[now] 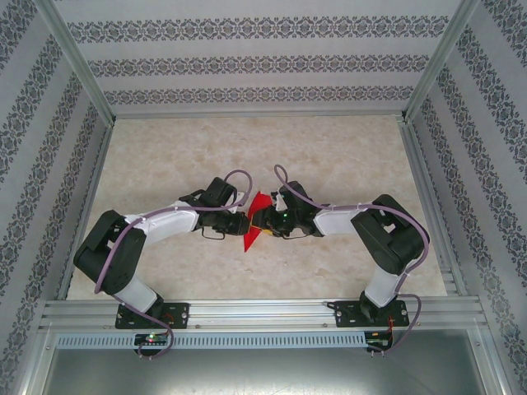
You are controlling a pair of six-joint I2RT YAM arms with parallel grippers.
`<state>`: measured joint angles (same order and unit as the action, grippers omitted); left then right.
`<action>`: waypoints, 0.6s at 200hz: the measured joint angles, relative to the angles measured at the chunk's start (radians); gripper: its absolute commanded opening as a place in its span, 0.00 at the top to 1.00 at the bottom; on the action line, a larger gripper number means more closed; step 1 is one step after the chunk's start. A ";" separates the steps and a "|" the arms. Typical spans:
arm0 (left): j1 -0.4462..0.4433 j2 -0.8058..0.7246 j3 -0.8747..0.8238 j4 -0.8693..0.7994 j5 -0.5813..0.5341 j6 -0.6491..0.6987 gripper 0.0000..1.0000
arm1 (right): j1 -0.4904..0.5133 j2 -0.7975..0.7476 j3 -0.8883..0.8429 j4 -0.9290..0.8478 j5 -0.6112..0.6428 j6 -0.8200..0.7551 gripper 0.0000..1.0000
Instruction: Fold a paper plane with a square sheet of paper (pick it up from the middle)
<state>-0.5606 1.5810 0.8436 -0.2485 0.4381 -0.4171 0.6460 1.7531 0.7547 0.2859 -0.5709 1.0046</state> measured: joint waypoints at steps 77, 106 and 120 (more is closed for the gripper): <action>0.012 0.013 -0.015 0.038 0.018 -0.006 0.74 | -0.001 0.005 -0.026 0.055 -0.003 0.054 0.54; 0.013 0.031 -0.023 0.060 0.037 -0.006 0.74 | -0.001 0.005 -0.037 0.057 0.001 0.065 0.54; 0.013 0.038 -0.030 0.075 0.045 -0.006 0.75 | -0.002 0.005 -0.047 0.071 -0.001 0.073 0.54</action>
<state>-0.5476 1.6192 0.8135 -0.1738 0.4828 -0.4232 0.6437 1.7580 0.7078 0.3569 -0.5716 1.0775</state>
